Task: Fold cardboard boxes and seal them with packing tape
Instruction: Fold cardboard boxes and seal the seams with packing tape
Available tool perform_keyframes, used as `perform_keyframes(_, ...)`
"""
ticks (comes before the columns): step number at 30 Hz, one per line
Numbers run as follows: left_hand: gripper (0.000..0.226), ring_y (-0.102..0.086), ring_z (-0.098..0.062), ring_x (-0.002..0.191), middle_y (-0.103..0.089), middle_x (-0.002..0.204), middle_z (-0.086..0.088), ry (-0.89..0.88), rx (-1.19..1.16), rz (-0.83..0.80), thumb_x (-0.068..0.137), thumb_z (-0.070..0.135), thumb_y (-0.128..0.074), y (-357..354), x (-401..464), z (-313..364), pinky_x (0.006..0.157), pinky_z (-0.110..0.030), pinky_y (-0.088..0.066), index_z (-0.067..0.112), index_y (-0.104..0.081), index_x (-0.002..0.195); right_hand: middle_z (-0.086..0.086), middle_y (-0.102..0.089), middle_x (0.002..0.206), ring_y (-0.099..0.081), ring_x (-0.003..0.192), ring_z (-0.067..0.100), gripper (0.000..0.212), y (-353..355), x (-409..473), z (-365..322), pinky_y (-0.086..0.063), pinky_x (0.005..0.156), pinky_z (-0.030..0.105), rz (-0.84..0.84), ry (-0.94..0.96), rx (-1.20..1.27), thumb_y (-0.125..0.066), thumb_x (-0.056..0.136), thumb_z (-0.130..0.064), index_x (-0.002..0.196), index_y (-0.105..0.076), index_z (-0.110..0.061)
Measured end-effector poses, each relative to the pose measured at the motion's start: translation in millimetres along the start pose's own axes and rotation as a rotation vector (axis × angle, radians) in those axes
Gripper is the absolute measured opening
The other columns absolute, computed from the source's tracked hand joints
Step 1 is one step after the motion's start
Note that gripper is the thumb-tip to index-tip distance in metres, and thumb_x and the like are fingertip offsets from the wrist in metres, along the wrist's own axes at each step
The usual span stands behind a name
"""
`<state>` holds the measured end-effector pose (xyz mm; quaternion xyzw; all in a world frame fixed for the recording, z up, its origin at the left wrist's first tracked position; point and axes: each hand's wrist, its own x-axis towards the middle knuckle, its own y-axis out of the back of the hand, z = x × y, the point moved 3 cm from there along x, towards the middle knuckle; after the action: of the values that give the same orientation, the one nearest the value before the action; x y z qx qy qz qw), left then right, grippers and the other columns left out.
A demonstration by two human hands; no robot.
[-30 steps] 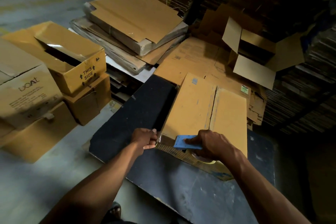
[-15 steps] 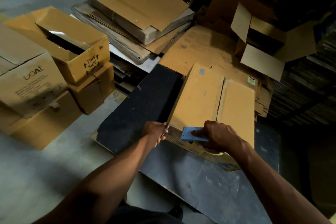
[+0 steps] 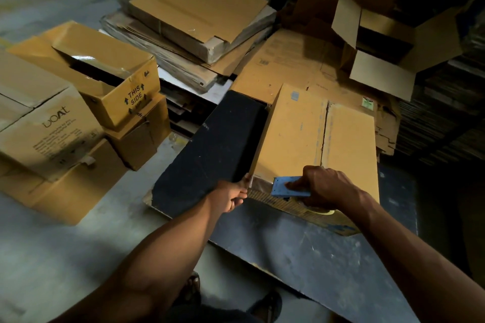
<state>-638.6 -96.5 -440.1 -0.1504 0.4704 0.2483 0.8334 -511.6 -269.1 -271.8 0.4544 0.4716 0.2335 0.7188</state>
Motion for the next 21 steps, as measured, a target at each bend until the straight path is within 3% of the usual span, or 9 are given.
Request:
perform_keyframes(2,0.036,-0.047,-0.009,0.043,-0.064,0.072,-0.006,-0.134,0.048,0.136,0.094,0.036,-0.076,5,-1,9,0.038,-0.018,-0.03,0.008,-0.062,0.075,-0.002,-0.052,0.123,-0.061,0.113,0.025,0.053,1,-2,-1,-0.038,0.073,0.031,0.007,-0.004,0.003,-0.061,0.097,-0.052,0.147,-0.045,-0.054)
perform_keyframes(5,0.033,-0.064,-0.018,0.06,-0.074,0.081,-0.009,-0.377,-0.064,0.27,0.094,0.039,-0.074,0,-10,27,0.053,-0.028,-0.053,0.011,-0.069,0.077,-0.004,-0.047,0.113,-0.061,0.112,0.025,0.052,2,-4,-2,-0.038,0.072,0.03,0.017,-0.019,0.015,-0.061,0.097,-0.049,0.147,-0.047,-0.053)
perform_keyframes(7,0.043,-0.072,-0.022,0.077,-0.077,0.086,-0.006,-0.476,-0.146,0.254,0.099,0.056,-0.06,-12,-22,32,0.075,-0.039,-0.061,0.023,-0.071,0.074,-0.007,-0.042,0.107,-0.062,0.11,0.025,0.052,1,-5,-2,-0.039,0.071,0.031,0.029,-0.024,0.047,-0.062,0.096,-0.049,0.146,-0.047,-0.054)
perform_keyframes(9,0.063,-0.073,-0.021,0.085,-0.077,0.089,-0.003,-0.553,-0.084,0.242,0.094,0.079,-0.039,-20,-30,24,0.081,-0.039,-0.06,0.028,-0.073,0.078,-0.006,-0.048,0.112,-0.063,0.109,0.025,0.051,-2,-5,-2,-0.042,0.072,0.031,0.041,-0.027,0.06,-0.063,0.095,-0.051,0.144,-0.049,-0.055)
perform_keyframes(12,0.079,-0.071,-0.018,0.091,-0.076,0.095,-0.006,-0.718,0.067,0.138,0.086,0.091,-0.026,-18,-25,-12,0.084,-0.04,-0.056,0.029,-0.073,0.097,-0.005,-0.051,0.118,-0.062,0.11,0.024,0.052,-4,-5,0,-0.042,0.072,0.03,0.049,-0.024,0.058,-0.063,0.095,-0.051,0.145,-0.049,-0.053)
perform_keyframes(14,0.09,-0.067,-0.013,0.102,-0.074,0.108,-0.001,-0.702,0.265,0.061,0.085,0.093,-0.022,-7,-7,-43,0.096,-0.04,-0.052,0.029,-0.071,0.125,-0.005,-0.048,0.112,-0.062,0.109,0.024,0.052,-4,-5,0,-0.043,0.073,0.031,0.044,-0.017,0.054,-0.063,0.095,-0.051,0.145,-0.048,-0.053)
perform_keyframes(16,0.093,-0.061,-0.017,0.124,-0.068,0.133,0.001,-0.633,0.374,0.026,0.081,0.099,-0.023,7,7,-63,0.111,-0.047,-0.045,0.04,-0.057,0.144,-0.008,-0.039,0.105,-0.061,0.108,0.023,0.053,-3,-5,-1,-0.044,0.072,0.031,0.04,-0.011,0.059,-0.063,0.096,-0.05,0.146,-0.048,-0.053)
perform_keyframes(18,0.11,-0.047,-0.015,0.141,-0.053,0.153,0.001,-0.685,0.247,0.001,0.073,0.103,-0.028,12,0,-61,0.12,-0.037,-0.035,0.032,-0.046,0.154,-0.011,-0.036,0.104,-0.061,0.108,0.022,0.053,-4,-4,-1,-0.043,0.071,0.029,0.039,-0.003,0.074,-0.064,0.095,-0.05,0.146,-0.048,-0.053)
perform_keyframes(21,0.12,-0.039,-0.004,0.144,-0.042,0.157,0.007,-0.832,0.053,-0.022,0.07,0.102,-0.035,8,-22,-36,0.111,-0.011,-0.03,0.02,-0.041,0.157,-0.011,-0.036,0.103,-0.06,0.106,0.022,0.054,-8,-3,0,-0.044,0.071,0.03,0.028,-0.003,0.084,-0.064,0.095,-0.05,0.146,-0.047,-0.053)
